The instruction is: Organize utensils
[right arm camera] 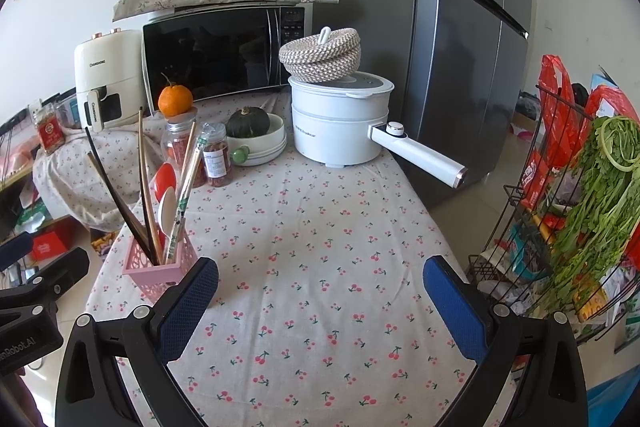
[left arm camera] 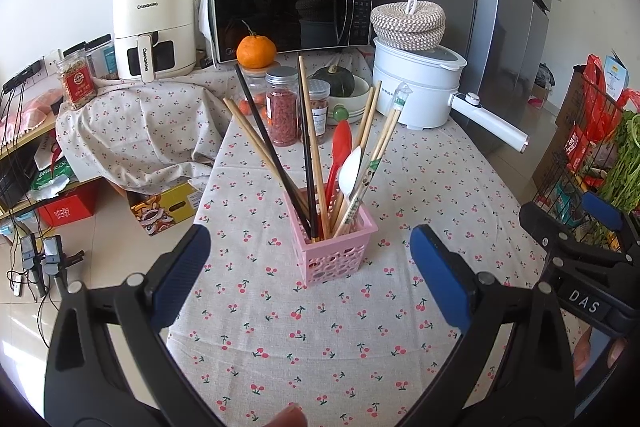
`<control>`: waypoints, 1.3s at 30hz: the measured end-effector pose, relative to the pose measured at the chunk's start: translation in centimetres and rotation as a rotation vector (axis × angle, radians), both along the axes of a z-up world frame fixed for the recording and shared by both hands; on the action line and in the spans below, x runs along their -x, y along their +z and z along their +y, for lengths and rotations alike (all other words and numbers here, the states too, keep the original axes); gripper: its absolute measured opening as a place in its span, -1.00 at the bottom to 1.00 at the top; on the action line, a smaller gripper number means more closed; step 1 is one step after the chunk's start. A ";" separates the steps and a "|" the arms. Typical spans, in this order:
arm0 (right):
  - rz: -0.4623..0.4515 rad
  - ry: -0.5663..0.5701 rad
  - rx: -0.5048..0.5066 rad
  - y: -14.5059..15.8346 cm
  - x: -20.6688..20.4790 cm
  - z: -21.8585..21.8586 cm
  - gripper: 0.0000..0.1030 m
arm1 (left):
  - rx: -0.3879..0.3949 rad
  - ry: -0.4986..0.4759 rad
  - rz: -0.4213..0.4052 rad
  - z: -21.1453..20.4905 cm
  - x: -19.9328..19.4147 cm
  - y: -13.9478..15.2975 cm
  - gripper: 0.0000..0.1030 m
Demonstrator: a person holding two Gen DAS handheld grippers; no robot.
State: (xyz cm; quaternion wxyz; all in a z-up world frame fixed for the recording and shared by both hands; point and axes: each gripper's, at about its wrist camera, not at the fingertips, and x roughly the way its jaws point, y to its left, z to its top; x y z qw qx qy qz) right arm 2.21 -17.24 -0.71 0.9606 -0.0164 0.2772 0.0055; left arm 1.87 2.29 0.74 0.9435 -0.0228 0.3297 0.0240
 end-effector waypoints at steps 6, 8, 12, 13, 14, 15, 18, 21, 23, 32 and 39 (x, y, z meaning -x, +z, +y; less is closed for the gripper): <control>0.004 0.001 -0.001 -0.1 0.0 0.0 1.00 | 0.003 -0.004 0.002 -0.1 0.0 0.1 0.94; 0.005 0.000 -0.001 -0.2 0.0 0.0 1.00 | 0.004 -0.004 0.002 -0.1 0.0 0.1 0.94; 0.006 0.000 -0.002 -0.2 0.0 0.0 1.00 | 0.003 -0.004 0.002 -0.1 0.0 0.1 0.94; 0.006 0.000 -0.002 -0.2 0.0 0.0 1.00 | 0.003 -0.004 0.002 0.0 0.0 0.1 0.94; 0.007 0.000 -0.001 -0.2 0.0 0.0 1.00 | 0.004 -0.004 0.002 -0.1 0.0 0.1 0.94; 0.008 0.000 -0.002 -0.3 0.0 0.0 1.00 | 0.004 -0.003 0.002 0.0 0.0 0.1 0.94; 0.012 0.001 -0.003 -0.4 0.0 0.1 1.00 | 0.004 -0.003 0.002 0.0 0.0 0.1 0.94; 0.013 0.000 -0.004 -0.4 0.0 0.1 1.00 | 0.005 -0.004 0.003 -0.1 0.0 0.1 0.94; 0.012 0.000 -0.003 -0.4 0.0 0.2 1.00 | 0.006 -0.004 0.002 -0.1 0.0 0.1 0.94; 0.022 0.001 -0.010 -0.4 -0.1 0.0 1.00 | 0.001 0.006 -0.002 -0.2 0.2 -0.1 0.94; 0.030 0.001 -0.019 -0.5 -0.2 -0.1 1.00 | 0.010 0.003 0.014 0.2 -0.1 -0.3 0.94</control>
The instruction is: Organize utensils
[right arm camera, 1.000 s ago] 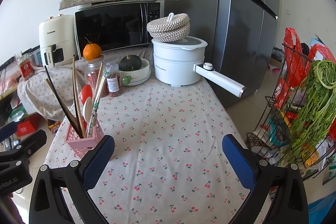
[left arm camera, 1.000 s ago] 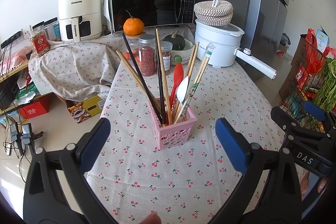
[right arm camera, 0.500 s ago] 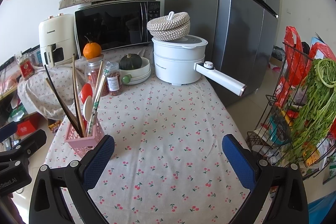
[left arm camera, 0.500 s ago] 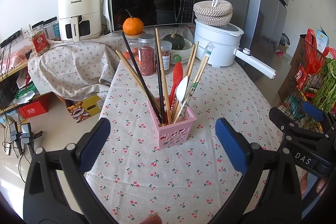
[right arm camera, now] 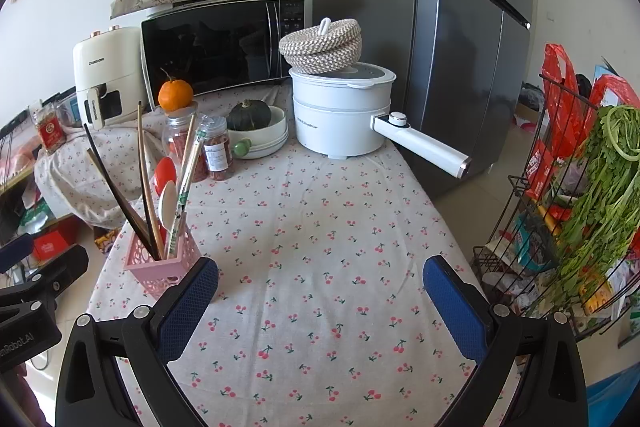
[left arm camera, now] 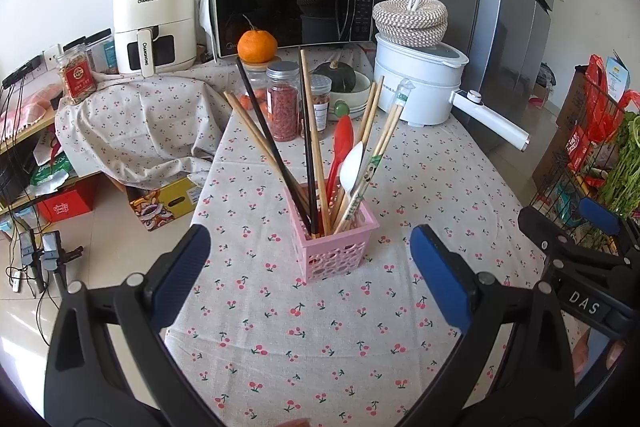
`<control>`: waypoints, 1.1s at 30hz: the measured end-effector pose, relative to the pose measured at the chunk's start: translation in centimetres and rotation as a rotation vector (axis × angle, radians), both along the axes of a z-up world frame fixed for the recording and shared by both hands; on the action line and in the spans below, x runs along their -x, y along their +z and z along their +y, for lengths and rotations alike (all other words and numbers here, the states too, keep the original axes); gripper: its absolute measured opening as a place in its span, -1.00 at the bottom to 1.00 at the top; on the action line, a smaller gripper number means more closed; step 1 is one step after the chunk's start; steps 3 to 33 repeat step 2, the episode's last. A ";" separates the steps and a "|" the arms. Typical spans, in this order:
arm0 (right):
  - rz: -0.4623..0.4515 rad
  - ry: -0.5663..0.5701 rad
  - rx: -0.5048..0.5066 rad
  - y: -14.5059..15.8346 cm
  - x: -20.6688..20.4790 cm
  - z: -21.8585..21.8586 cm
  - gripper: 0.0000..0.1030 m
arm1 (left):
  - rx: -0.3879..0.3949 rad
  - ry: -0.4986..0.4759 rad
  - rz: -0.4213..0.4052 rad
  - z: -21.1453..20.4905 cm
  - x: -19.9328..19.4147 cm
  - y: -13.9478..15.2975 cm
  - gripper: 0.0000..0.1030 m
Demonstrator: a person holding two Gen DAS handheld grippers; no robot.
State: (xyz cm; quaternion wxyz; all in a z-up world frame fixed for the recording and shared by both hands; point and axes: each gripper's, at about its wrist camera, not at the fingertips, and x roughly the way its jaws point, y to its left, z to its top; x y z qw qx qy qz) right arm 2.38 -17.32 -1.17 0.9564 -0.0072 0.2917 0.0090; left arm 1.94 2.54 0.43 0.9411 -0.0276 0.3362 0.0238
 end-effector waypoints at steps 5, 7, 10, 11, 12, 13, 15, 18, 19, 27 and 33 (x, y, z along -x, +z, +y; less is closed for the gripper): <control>0.006 0.001 -0.004 -0.1 -0.1 0.0 1.00 | 0.005 -0.005 -0.005 0.0 0.1 0.0 0.94; 0.006 0.001 -0.004 -0.1 -0.1 0.0 1.00 | 0.005 -0.005 -0.005 0.0 0.1 0.0 0.94; 0.006 0.001 -0.004 -0.1 -0.1 0.0 1.00 | 0.005 -0.005 -0.005 0.0 0.1 0.0 0.94; 0.006 0.001 -0.004 -0.1 -0.1 0.0 1.00 | 0.005 -0.005 -0.005 0.0 0.1 0.0 0.94; 0.006 0.001 -0.004 -0.1 -0.1 0.0 1.00 | 0.005 -0.005 -0.005 0.0 0.1 0.0 0.94; 0.006 0.001 -0.004 -0.1 -0.1 0.0 1.00 | 0.005 -0.005 -0.005 0.0 0.1 0.0 0.94; 0.006 0.001 -0.004 -0.1 -0.1 0.0 1.00 | 0.005 -0.005 -0.005 0.0 0.1 0.0 0.94; 0.006 0.001 -0.004 -0.1 -0.1 0.0 1.00 | 0.005 -0.005 -0.005 0.0 0.1 0.0 0.94; 0.006 0.001 -0.004 -0.1 -0.1 0.0 1.00 | 0.005 -0.005 -0.005 0.0 0.1 0.0 0.94; 0.006 0.001 -0.004 -0.1 -0.1 0.0 1.00 | 0.005 -0.005 -0.005 0.0 0.1 0.0 0.94; 0.006 0.001 -0.004 -0.1 -0.1 0.0 1.00 | 0.005 -0.005 -0.005 0.0 0.1 0.0 0.94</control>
